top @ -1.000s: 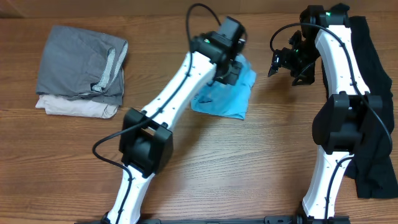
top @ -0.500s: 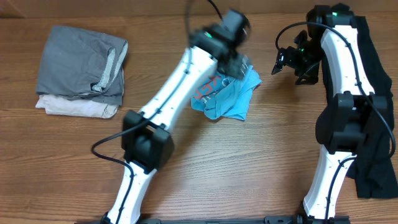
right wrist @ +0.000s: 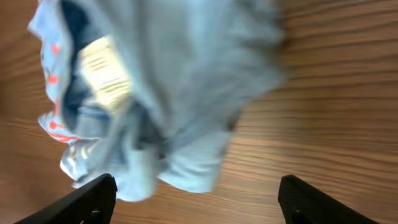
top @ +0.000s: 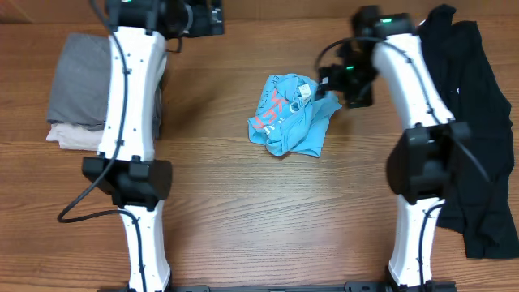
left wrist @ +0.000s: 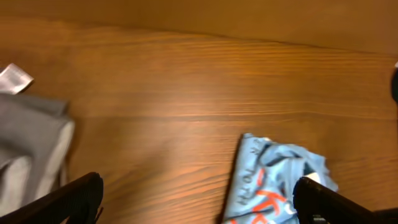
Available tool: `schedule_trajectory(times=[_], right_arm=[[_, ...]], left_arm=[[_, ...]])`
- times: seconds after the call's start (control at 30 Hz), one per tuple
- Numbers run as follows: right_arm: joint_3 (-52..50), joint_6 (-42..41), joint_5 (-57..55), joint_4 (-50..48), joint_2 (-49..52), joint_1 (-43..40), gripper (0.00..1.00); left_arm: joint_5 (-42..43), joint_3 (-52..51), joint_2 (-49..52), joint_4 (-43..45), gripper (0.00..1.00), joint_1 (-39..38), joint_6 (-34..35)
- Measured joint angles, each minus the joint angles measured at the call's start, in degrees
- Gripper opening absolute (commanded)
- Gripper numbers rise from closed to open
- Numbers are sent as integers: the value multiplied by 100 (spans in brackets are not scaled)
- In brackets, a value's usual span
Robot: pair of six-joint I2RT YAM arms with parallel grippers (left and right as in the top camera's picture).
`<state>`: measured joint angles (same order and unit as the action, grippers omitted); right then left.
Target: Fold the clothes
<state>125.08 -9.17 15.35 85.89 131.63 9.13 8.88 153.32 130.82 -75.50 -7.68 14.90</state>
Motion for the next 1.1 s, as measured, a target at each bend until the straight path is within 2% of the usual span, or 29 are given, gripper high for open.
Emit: schedule_trajectory(times=[0.1,0.23,0.33,0.37,0.43,0.5,0.93,0.97,1.0,1.03,1.1], right_arm=[[0,-319,-302,-190,0,505,88],[0,-863,-876,-350,0,1073,78],[-22,-1228,-1351,-330,0,1283,42],[-44,-1329,-1486,-315,-2,1316,38],[-175,-1567,-1794,-247,-2,1344,12],[-262,-1707,-1980,-186,-2,1311,4],[-291,-2227,-2306,481,-2,549,4],[-308,-2225,-2304,487,-2,522,16],[-369,-2216,-2284,490,-4,509,42],[-433,-2175,-2260,496,-4,514,49],[-566,-2028,-2214,503,-4,529,54]], left_arm=[[55,-4,0,-37,100,184,-4],[55,-4,0,-109,100,205,-20],[31,-4,0,-138,100,205,-46],[7,-4,0,-162,100,205,-46],[-81,-4,0,-225,100,205,-46],[-151,-7,0,-313,100,205,-46],[-354,-68,0,-411,100,52,-155],[-374,-107,0,-402,100,15,-157],[-404,-157,0,-398,100,-20,-160],[-442,-225,0,-389,100,-52,-162],[-487,-350,0,-348,100,-90,-175]])
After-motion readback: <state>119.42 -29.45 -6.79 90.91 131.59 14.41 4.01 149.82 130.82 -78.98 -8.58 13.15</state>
